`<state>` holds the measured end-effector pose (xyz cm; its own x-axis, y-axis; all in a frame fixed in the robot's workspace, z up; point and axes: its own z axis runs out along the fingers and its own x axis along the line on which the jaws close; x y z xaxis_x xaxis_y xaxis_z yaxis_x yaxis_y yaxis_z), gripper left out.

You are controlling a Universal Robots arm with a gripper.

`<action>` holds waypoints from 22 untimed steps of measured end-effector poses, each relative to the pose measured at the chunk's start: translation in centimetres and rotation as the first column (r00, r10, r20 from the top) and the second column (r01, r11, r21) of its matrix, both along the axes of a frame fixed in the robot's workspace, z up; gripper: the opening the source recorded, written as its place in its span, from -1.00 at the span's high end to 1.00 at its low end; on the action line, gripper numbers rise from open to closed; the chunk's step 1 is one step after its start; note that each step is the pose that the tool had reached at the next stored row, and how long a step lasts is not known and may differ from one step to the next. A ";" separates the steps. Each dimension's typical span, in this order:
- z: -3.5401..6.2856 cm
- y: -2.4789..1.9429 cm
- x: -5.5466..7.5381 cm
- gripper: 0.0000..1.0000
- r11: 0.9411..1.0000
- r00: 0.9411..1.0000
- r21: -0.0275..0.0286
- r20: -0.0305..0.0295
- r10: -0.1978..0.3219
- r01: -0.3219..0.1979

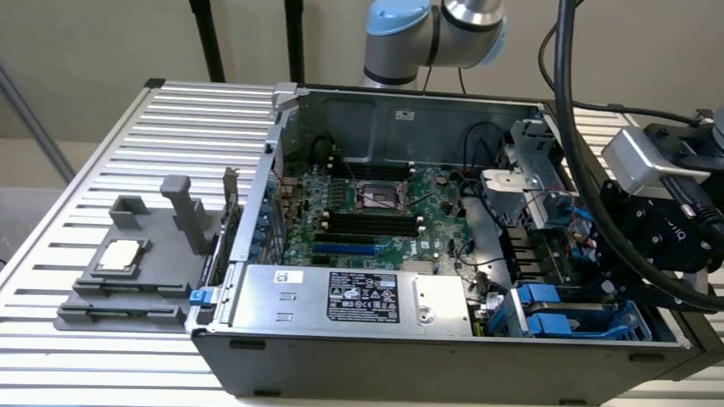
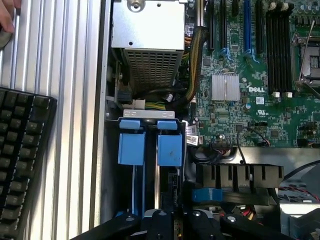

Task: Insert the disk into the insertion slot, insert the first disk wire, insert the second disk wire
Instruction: 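Insert the first disk wire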

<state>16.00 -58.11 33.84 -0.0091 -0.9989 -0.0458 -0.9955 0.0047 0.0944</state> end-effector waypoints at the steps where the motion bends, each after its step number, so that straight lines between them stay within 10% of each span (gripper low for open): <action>1: -0.01 0.00 0.0 0.66 1.000 1.000 -0.001 0.000 0.000 0.000; 22: -0.09 0.12 -0.1 0.66 1.000 1.000 -0.003 0.000 -0.004 0.004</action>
